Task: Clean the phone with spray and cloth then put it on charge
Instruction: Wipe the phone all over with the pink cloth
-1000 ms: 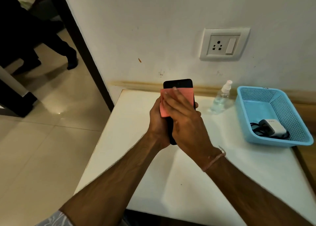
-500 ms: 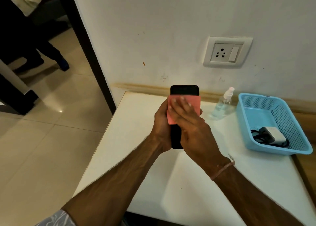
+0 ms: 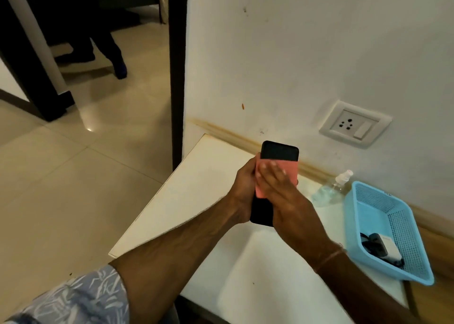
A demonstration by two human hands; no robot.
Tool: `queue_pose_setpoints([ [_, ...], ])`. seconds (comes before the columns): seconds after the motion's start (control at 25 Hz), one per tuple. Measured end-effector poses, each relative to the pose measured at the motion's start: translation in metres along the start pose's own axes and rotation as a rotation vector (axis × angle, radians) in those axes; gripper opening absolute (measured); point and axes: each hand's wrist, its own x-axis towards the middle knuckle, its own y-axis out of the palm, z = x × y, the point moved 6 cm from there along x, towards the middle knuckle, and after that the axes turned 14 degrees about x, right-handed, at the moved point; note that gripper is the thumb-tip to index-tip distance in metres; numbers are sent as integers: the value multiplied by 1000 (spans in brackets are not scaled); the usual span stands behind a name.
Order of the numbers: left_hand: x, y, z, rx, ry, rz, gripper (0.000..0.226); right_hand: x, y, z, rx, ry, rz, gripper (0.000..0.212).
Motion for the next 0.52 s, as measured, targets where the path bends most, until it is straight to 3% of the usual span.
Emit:
queue_pose_setpoints([
  [0.04,0,0,-1,14,-5,-27,65,-1,-7,-7,-34,-55,11,63],
  [0.2,-1,4,-3,31,0,-37,55,11,-21,-28,44,219,-159,63],
  [0.36,-2,-2,0,22,-2,-27,60,-1,-8,-6,-72,-115,94,69],
  [0.52,1,5,2,0,11,0,55,21,-25,-30,8,249,-87,64],
])
